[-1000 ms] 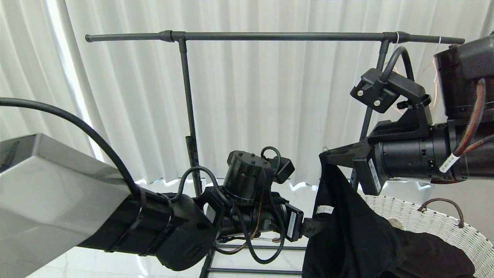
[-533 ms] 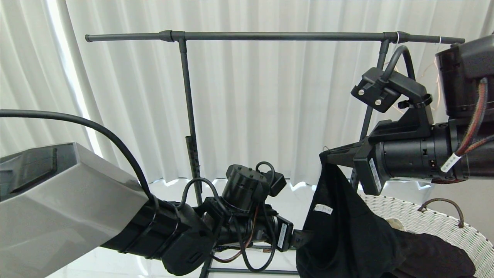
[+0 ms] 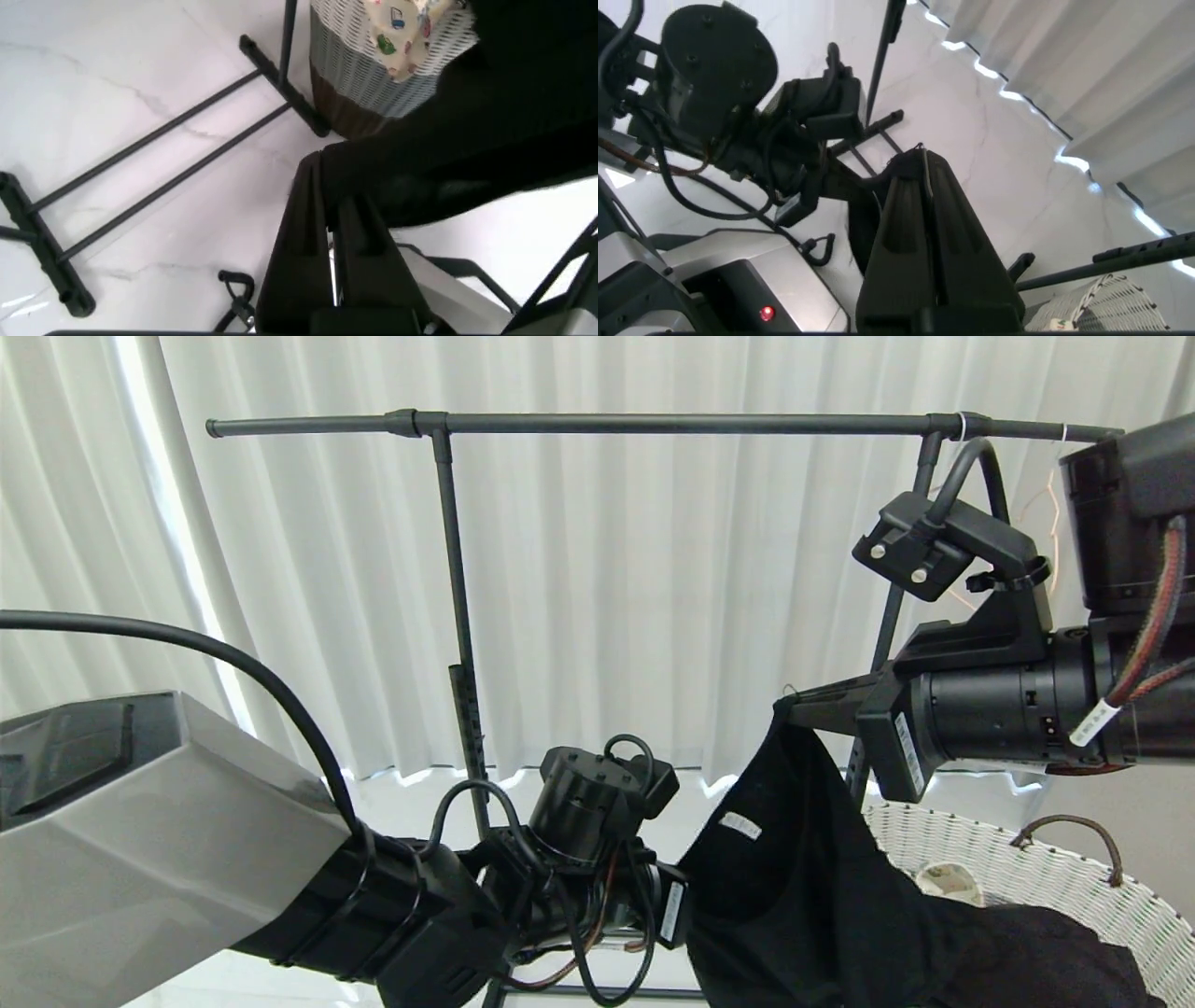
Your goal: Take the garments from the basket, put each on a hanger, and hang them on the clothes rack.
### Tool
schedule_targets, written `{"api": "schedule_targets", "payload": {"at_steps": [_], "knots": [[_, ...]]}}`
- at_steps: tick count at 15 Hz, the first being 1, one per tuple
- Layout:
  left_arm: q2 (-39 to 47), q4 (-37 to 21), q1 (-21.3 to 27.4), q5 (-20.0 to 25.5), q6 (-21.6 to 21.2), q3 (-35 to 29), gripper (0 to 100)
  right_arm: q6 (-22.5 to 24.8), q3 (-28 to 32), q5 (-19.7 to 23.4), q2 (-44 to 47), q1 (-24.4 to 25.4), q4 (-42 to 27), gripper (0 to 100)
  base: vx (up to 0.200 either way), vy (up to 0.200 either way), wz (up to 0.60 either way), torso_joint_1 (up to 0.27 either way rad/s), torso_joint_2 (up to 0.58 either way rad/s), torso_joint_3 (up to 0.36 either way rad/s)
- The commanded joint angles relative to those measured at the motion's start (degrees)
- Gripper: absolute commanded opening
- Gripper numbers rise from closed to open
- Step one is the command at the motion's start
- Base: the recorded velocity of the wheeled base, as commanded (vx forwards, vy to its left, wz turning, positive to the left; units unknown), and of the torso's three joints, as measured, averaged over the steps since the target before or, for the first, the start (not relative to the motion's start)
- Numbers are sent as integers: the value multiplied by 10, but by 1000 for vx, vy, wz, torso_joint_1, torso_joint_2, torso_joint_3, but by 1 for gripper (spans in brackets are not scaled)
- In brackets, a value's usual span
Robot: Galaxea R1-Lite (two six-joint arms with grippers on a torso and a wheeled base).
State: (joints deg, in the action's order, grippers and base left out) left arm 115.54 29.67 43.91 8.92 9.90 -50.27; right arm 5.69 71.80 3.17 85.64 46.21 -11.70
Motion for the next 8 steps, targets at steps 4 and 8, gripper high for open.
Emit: {"api": "schedule_targets", "payload": {"at_steps": [4,8], "knots": [[-105,-6,-7,-15,-1,13,0,0,-1,-2,8,-6,5,0,0,0,0,0,0,0],[-246,-175,-26,-22,-5,-23,0,1,-1,-4,7,-16,17,0,0,0,0,0,0,0]]}}
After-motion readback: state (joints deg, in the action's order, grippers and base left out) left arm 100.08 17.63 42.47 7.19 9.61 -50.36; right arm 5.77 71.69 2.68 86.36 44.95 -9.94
